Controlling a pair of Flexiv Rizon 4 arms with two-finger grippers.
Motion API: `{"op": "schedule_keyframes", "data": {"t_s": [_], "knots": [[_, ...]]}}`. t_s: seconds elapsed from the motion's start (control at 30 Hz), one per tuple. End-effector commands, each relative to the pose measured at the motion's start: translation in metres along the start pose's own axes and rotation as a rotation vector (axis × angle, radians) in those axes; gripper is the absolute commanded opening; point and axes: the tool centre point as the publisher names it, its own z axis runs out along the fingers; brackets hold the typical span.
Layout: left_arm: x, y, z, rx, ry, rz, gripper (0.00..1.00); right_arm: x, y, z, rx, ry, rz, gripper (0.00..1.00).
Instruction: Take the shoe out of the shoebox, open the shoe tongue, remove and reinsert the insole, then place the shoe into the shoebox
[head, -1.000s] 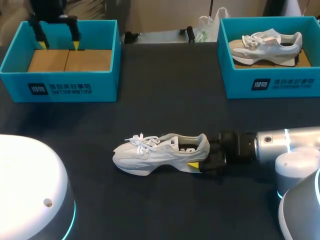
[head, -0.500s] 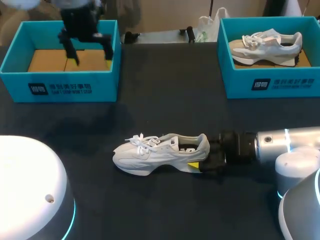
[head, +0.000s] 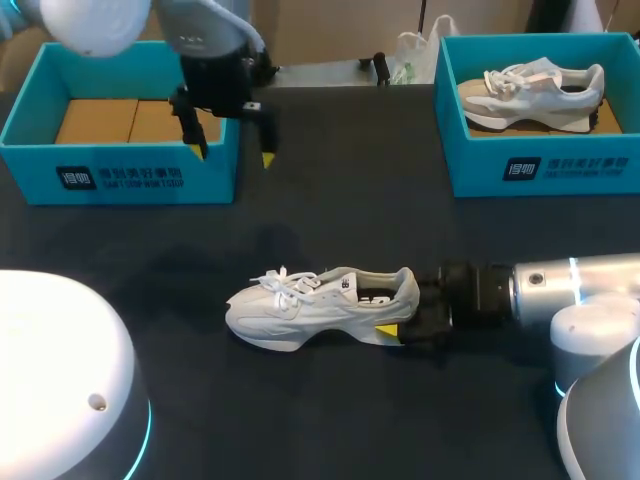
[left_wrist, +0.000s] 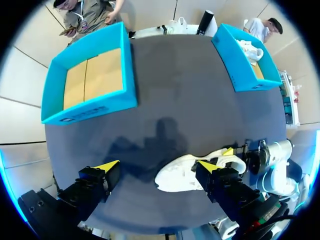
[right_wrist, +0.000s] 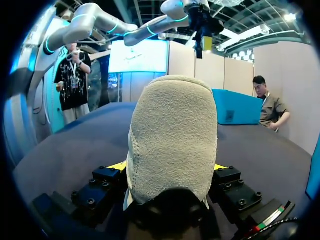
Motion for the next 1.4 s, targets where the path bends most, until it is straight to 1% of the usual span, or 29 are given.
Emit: {"op": "schedule_keyframes", "data": {"t_s": [0.03,0.13,0.2,0.27,0.3,0.4,0.43,0.5,0.53,0.57,0.67,0.73,0.77,0.83,0.9,1.13,1.3,1.4], "knots": [[0.019,0.0,0.003,-0.028,-0.032,-0.012,1.0,0.0,0.002,-0.001,0.003,0.0,0.001,0.0],[0.031,0.008,0.007,-0.045,-0.04,-0.014,1.0,0.0,0.002,-0.001,0.003,0.0,0.001,0.0],[0.043,0.015,0.01,-0.053,-0.043,-0.029,1.0,0.0,0.002,-0.001,0.003,0.0,0.001,0.0],[0.054,0.022,0.013,-0.043,-0.043,-0.033,1.0,0.0,0.002,-0.001,0.003,0.0,0.001,0.0],[0.059,0.025,0.013,-0.061,-0.051,-0.025,1.0,0.0,0.002,-0.001,0.003,0.0,0.001,0.0],[0.076,0.032,0.018,-0.063,-0.061,-0.03,1.0,0.0,0.002,-0.001,0.003,0.0,0.001,0.0],[0.082,0.035,0.021,-0.083,-0.077,-0.031,1.0,0.0,0.002,-0.001,0.003,0.0,0.001,0.0],[0.09,0.04,0.025,-0.078,-0.08,-0.037,1.0,0.0,0.002,-0.001,0.003,0.0,0.001,0.0],[0.095,0.044,0.027,-0.087,-0.085,-0.04,1.0,0.0,0.002,-0.001,0.003,0.0,0.001,0.0],[0.099,0.047,0.028,-0.074,-0.085,-0.045,1.0,0.0,0.002,-0.001,0.003,0.0,0.001,0.0],[0.11,0.055,0.033,-0.097,-0.098,-0.044,1.0,0.0,0.002,-0.001,0.003,0.0,0.001,0.0],[0.116,0.06,0.037,-0.116,-0.112,-0.046,1.0,0.0,0.002,-0.001,0.003,0.0,0.001,0.0],[0.118,0.063,0.039,-0.09,-0.113,-0.051,1.0,0.0,0.002,-0.001,0.003,0.0,0.001,0.0],[0.121,0.068,0.044,-0.096,-0.117,-0.043,1.0,0.0,0.002,-0.001,0.003,0.0,0.001,0.0],[0.124,0.072,0.048,-0.082,-0.121,-0.045,1.0,0.0,0.002,-0.001,0.003,0.0,0.001,0.0],[0.137,0.072,0.058,-0.08,-0.134,-0.071,1.0,0.0,0.002,-0.001,0.003,0.0,0.001,0.0],[0.149,0.07,0.074,-0.108,-0.172,-0.088,1.0,0.0,0.002,-0.001,0.003,0.0,0.001,0.0],[0.155,0.072,0.084,-0.086,-0.175,-0.095,1.0,0.0,0.002,-0.001,0.003,0.0,0.001,0.0]]}}
